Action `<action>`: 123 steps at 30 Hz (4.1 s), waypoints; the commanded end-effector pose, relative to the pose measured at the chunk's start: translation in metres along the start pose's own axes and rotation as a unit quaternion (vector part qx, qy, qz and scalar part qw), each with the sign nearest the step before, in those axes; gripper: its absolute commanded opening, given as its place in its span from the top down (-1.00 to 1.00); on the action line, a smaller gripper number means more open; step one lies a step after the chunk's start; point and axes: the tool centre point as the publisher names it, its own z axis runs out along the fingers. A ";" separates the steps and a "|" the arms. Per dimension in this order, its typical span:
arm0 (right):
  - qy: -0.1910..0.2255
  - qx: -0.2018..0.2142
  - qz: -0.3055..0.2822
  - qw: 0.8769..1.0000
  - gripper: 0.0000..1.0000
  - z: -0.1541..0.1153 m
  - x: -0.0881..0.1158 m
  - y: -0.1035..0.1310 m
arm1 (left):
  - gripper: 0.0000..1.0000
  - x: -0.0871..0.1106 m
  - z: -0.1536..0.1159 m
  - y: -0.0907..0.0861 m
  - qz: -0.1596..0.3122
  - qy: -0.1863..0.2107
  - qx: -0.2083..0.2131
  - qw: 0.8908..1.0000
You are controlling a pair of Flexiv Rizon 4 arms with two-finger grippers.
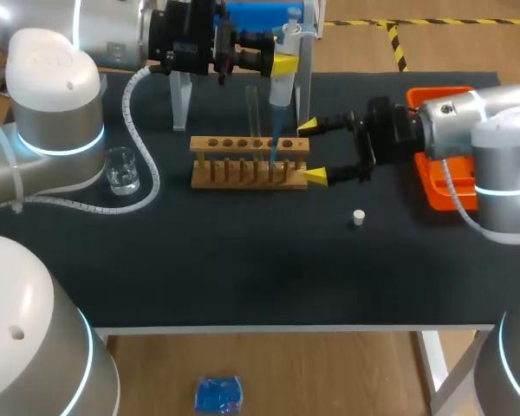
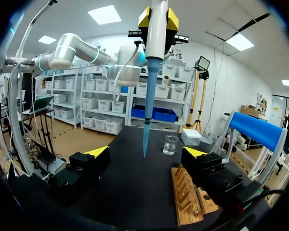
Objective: Invert the test tube, pick up the pipette, mount the tip to pipette, aspirate from beaker and dispense into the tube, eject the tip, return the pipette, and cap with the stopper.
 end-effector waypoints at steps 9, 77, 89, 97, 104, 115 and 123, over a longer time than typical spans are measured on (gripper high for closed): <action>0.000 0.001 0.000 1.000 -1.00 -0.001 0.000 0.001 | 1.00 0.000 0.001 0.000 0.001 -0.001 0.002 1.000; 0.000 0.001 0.000 1.000 -1.00 -0.001 0.000 0.001 | 1.00 -0.096 -0.279 0.113 -0.003 -0.148 0.033 0.988; 0.000 0.001 0.000 1.000 -1.00 -0.001 0.000 0.001 | 1.00 -0.097 -0.282 0.114 -0.003 -0.153 0.034 0.988; 0.000 0.001 0.000 1.000 -1.00 -0.001 0.000 0.001 | 1.00 -0.097 -0.282 0.114 -0.003 -0.153 0.034 0.988; 0.000 0.001 0.000 1.000 -1.00 -0.001 0.000 0.001 | 1.00 -0.097 -0.282 0.114 -0.003 -0.153 0.034 0.988; 0.000 0.001 0.000 1.000 -1.00 -0.001 0.000 0.001 | 1.00 -0.097 -0.282 0.114 -0.003 -0.153 0.034 0.988; -0.032 0.040 0.003 0.999 -1.00 0.021 0.019 0.010 | 1.00 -0.097 -0.282 0.114 -0.003 -0.153 0.034 0.988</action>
